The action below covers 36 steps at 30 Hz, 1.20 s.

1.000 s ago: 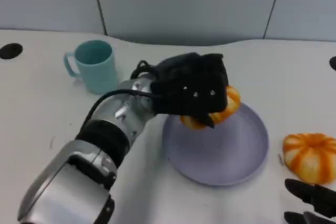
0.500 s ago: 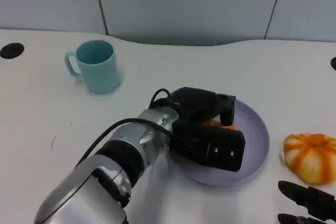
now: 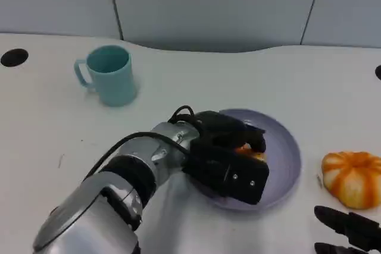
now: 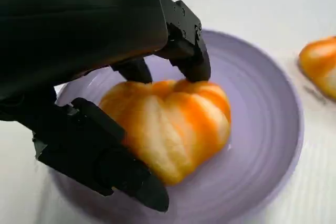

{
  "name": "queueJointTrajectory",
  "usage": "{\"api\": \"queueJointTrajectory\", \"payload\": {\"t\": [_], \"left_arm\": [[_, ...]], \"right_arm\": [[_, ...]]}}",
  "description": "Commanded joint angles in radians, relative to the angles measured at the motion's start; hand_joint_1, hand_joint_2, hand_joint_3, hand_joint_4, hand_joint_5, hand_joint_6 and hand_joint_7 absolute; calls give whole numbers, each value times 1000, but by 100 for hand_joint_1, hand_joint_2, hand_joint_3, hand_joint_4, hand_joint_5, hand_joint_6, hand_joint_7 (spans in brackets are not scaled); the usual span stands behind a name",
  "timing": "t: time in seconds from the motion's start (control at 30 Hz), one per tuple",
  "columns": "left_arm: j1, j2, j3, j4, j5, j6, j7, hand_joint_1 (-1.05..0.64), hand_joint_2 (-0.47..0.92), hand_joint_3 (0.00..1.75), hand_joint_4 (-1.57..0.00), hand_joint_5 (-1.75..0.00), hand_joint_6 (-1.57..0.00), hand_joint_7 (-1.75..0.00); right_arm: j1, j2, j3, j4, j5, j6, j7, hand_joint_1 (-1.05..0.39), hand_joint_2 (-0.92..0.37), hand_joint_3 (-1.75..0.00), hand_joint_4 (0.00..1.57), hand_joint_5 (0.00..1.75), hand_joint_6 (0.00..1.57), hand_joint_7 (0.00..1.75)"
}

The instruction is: Grasp the bread from the table and place it into the plate.

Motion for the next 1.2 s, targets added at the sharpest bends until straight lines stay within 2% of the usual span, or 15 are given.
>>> {"api": "queueJointTrajectory", "payload": {"t": [0.03,0.17,0.43,0.6,0.87,1.0,1.13,1.2], "left_arm": [[-33,16,-2,1,11,-11,7,-76,92,6,-1,-24,-22,-2],[-52,20,26,-5,-16,9,-62,-88,92,12,0,-2,-11,-1],[-79,82,108,-56,-104,-16,-200,-96,92,13,0,0,0,0],[-54,163,198,-149,-212,-41,-319,-91,92,9,-1,-1,-5,-2],[84,313,347,-341,-411,-60,-486,-78,92,7,-9,-4,-11,-4],[221,371,456,-470,-544,-74,-500,-74,91,4,-16,-9,-18,-6],[361,419,530,-617,-633,-10,-513,-70,92,4,-20,-11,-24,-6],[432,449,558,-686,-652,12,-506,-67,92,7,-27,-17,-29,-7]], "right_arm": [[5,-6,-3,-6,7,-1,0,-52,-92,-51,64,1,50,0],[3,-4,-7,-3,13,-5,1,-52,-92,-51,64,2,50,0],[-4,-8,-17,7,23,-4,6,-52,-92,-51,65,2,50,0],[-8,-13,-26,25,21,-22,14,-53,-92,-51,65,2,49,0],[-12,-15,-33,31,24,-16,19,-53,-92,-50,64,2,49,0],[-16,-15,-37,34,30,-12,22,-53,-92,-50,64,2,49,0],[-21,-14,-39,32,32,1,20,-53,-92,-50,63,1,48,0],[-24,-14,-41,34,33,4,20,-52,-92,-50,64,2,49,0]]}}
